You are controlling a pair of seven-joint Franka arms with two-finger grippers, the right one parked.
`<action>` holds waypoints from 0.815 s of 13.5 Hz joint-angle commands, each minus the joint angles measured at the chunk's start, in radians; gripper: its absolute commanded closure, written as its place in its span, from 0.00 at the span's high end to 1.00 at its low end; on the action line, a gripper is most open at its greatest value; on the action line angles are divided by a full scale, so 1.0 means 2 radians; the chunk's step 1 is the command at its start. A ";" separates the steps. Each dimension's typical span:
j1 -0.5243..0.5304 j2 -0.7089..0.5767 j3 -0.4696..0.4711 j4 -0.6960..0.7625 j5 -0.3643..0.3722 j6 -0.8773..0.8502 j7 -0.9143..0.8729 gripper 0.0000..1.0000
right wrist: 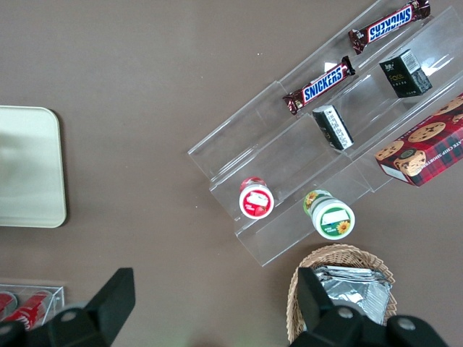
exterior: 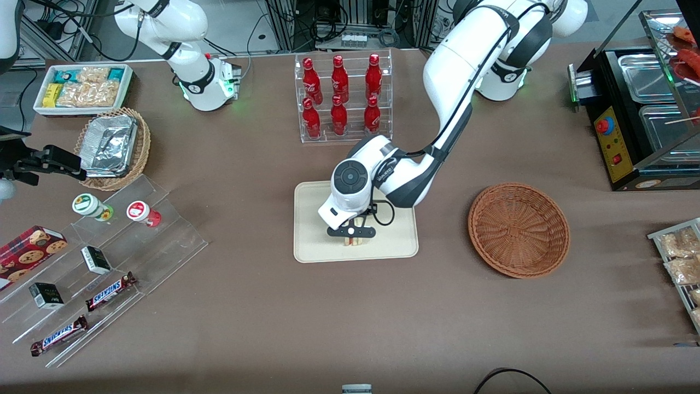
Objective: Place sandwich from basket to tray
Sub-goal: 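Lower the sandwich onto the tray and open the left gripper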
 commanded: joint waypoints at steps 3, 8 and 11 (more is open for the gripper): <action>-0.014 0.006 0.005 0.005 0.004 -0.006 -0.029 0.00; -0.014 0.007 0.006 -0.001 0.005 0.000 -0.036 0.00; -0.014 0.007 0.006 -0.001 0.017 0.000 -0.034 0.60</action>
